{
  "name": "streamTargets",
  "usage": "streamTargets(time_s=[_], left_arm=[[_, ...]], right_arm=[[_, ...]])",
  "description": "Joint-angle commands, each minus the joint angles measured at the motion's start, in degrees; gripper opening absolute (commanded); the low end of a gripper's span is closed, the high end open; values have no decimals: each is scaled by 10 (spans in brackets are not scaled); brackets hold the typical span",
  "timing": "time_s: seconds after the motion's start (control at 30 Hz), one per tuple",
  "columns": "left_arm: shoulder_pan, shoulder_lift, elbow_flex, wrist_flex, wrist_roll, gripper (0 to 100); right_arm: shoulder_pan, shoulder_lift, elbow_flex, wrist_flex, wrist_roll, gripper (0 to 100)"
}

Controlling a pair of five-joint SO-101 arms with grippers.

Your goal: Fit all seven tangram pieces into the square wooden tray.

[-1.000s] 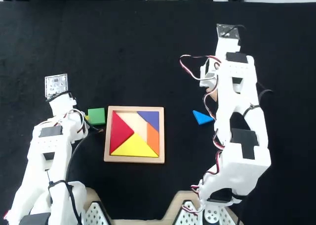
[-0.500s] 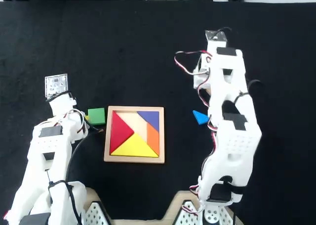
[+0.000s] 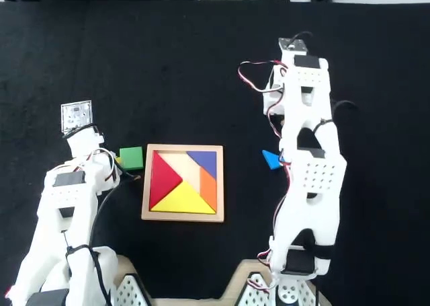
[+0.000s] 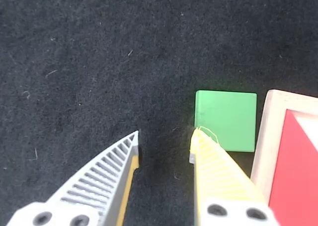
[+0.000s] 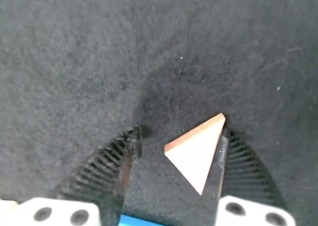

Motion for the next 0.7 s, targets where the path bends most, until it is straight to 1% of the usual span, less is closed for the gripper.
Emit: streamTargets(time_s=[0.0, 0.23, 0.4, 0.67], left_arm=[[7, -4, -3, -7, -6, 170], [7, -4, -3, -7, -6, 170], [7, -4, -3, -7, -6, 170], [7, -4, -3, -7, -6, 170]], right_arm=[[4, -1, -48, 14, 4, 248], [33, 0, -43, 15, 5, 247], [25, 0, -48, 44, 23, 247], [20, 0, -49, 43, 25, 247]])
